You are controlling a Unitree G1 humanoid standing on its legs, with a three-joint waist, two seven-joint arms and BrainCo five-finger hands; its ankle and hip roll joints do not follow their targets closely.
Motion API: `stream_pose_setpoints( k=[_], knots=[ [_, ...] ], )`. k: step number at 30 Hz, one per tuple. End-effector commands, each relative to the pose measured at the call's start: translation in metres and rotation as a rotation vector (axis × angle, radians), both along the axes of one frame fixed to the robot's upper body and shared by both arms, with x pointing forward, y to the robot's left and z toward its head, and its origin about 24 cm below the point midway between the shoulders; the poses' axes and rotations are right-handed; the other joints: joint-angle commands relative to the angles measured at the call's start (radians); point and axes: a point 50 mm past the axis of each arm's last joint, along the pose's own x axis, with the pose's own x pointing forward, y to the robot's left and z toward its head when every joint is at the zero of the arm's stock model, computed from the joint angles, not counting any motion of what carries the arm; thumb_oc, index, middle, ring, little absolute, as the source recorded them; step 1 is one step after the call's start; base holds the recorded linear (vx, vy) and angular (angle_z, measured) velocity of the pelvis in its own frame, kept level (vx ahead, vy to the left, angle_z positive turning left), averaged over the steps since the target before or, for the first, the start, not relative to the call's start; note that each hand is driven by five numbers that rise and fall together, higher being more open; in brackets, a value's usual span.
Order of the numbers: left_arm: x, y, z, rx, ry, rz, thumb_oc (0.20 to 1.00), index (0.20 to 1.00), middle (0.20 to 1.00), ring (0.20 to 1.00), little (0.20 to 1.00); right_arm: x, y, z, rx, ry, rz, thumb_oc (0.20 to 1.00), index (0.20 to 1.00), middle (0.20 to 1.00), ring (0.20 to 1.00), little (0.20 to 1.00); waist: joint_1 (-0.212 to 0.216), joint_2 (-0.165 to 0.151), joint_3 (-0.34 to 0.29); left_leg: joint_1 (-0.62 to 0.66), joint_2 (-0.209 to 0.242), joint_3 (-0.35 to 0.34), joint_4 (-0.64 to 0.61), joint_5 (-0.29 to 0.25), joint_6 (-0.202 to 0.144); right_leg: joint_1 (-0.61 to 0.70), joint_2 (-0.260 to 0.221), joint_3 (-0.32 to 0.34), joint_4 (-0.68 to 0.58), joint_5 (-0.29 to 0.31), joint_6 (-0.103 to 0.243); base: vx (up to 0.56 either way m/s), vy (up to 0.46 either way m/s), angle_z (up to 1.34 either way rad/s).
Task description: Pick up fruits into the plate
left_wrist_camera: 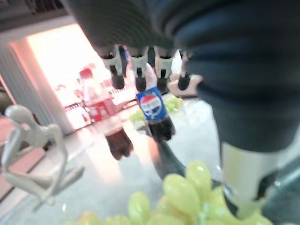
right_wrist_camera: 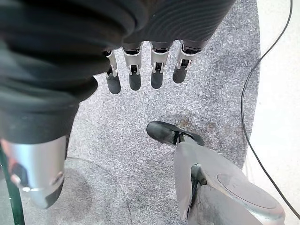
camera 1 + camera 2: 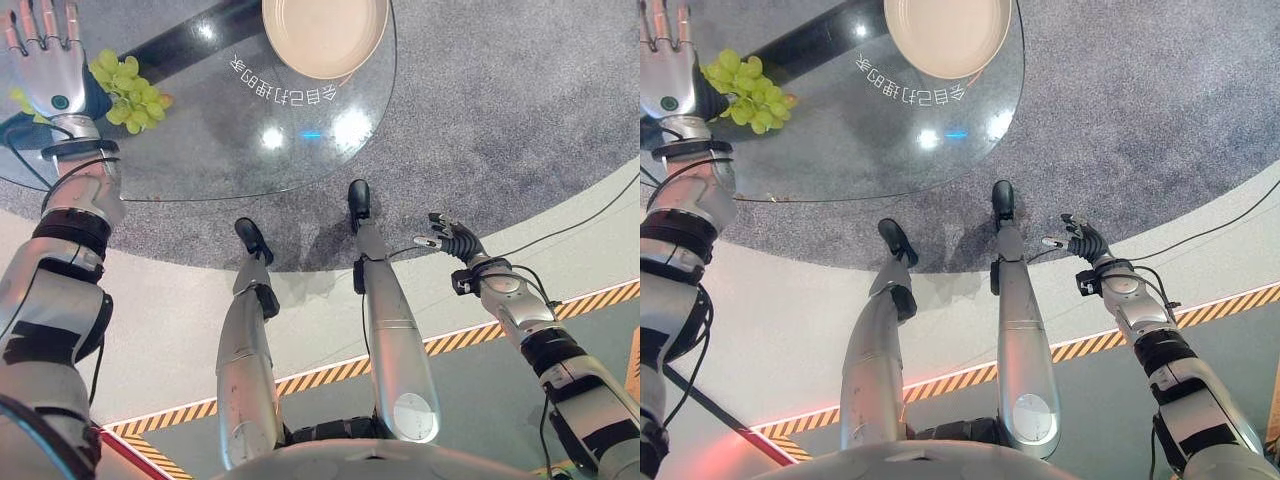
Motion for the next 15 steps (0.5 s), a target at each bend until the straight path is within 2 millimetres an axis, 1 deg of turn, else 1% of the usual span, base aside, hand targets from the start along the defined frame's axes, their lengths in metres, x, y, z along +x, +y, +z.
stream_pose_setpoints(
  k=[1, 4, 6, 7, 8, 9, 10, 11, 15],
  knots=[
    [-0.011, 0.027, 0.016, 0.084, 0.089, 0.077, 1.000, 1.000, 1.000, 1.000, 1.000, -0.016, 0.001, -0.014, 0.021, 0.040, 0.026, 1.000, 1.000, 1.000, 1.000, 1.000, 0.000, -0.027, -0.019, -0.051, -0.089, -0.056, 0.078, -0.080, -0.009, 0.010, 0.080, -0.051, 0.101, -0.148, -0.030, 0.02, 0.064, 0.02],
    [-0.002, 0.024, 0.009, 0.045, 0.272, 0.043, 1.000, 1.000, 1.000, 1.000, 1.000, -0.016, -0.003, -0.009, 0.007, 0.032, 0.037, 1.000, 1.000, 1.000, 1.000, 1.000, -0.014, -0.016, -0.019, -0.048, -0.091, -0.046, 0.079, -0.081, -0.007, 0.009, 0.076, -0.048, 0.099, -0.142, -0.024, 0.02, 0.086, 0.00],
    [0.002, 0.023, 0.006, 0.018, 0.387, 0.060, 1.000, 1.000, 1.000, 1.000, 1.000, -0.015, -0.005, -0.004, 0.006, 0.022, 0.043, 1.000, 1.000, 1.000, 1.000, 1.000, -0.021, -0.012, -0.019, -0.048, -0.090, -0.038, 0.079, -0.081, -0.008, 0.006, 0.074, -0.047, 0.097, -0.139, -0.022, 0.01, 0.082, -0.05],
    [0.004, 0.023, -0.001, -0.035, 0.475, 0.060, 1.000, 1.000, 1.000, 1.000, 1.000, -0.014, -0.006, 0.000, 0.002, 0.013, 0.048, 1.000, 1.000, 1.000, 1.000, 1.000, -0.027, -0.007, -0.019, -0.049, -0.091, -0.033, 0.080, -0.082, -0.008, 0.004, 0.074, -0.043, 0.095, -0.137, -0.020, 0.09, 0.110, -0.06],
    [0.005, 0.024, -0.010, -0.055, 0.548, 0.069, 1.000, 1.000, 1.000, 1.000, 1.000, -0.015, -0.007, 0.000, -0.002, 0.017, 0.052, 1.000, 1.000, 1.000, 1.000, 1.000, -0.028, -0.001, -0.019, -0.028, -0.089, -0.038, 0.090, -0.118, -0.015, 0.023, 0.076, -0.039, 0.107, -0.169, -0.014, 0.09, 0.117, -0.06],
    [0.006, 0.024, -0.014, -0.076, 0.594, 0.077, 1.000, 1.000, 1.000, 1.000, 1.000, -0.015, -0.007, 0.002, -0.005, 0.013, 0.055, 1.000, 1.000, 1.000, 1.000, 1.000, -0.031, 0.002, -0.019, -0.028, -0.089, -0.034, 0.091, -0.118, -0.016, 0.022, 0.076, -0.036, 0.106, -0.168, -0.013, 0.02, 0.067, -0.06],
    [0.006, 0.025, -0.011, -0.077, 0.585, 0.077, 1.000, 1.000, 1.000, 1.000, 1.000, -0.013, -0.007, 0.004, -0.005, 0.005, 0.055, 1.000, 1.000, 1.000, 1.000, 1.000, -0.033, 0.000, -0.019, -0.048, -0.090, -0.023, 0.081, -0.083, -0.008, 0.002, 0.073, -0.038, 0.094, -0.135, -0.020, 0.01, 0.073, -0.06],
    [0.006, 0.024, -0.023, -0.121, 0.666, 0.075, 1.000, 1.000, 1.000, 1.000, 1.000, -0.015, -0.007, 0.004, -0.010, 0.007, 0.061, 1.000, 1.000, 1.000, 1.000, 1.000, -0.035, 0.007, -0.019, -0.025, -0.090, -0.028, 0.091, -0.119, -0.015, 0.023, 0.075, -0.034, 0.103, -0.167, -0.012, 0.02, 0.072, -0.07],
    [0.004, 0.027, -0.034, -0.156, 0.800, 0.134, 1.000, 1.000, 1.000, 1.000, 1.000, -0.015, -0.009, 0.011, -0.018, -0.006, 0.064, 1.000, 1.000, 1.000, 1.000, 1.000, -0.041, 0.017, -0.019, -0.022, -0.094, -0.017, 0.095, -0.122, -0.013, 0.026, 0.074, -0.029, 0.100, -0.165, -0.011, 0.04, 0.074, -0.07]
  ],
)
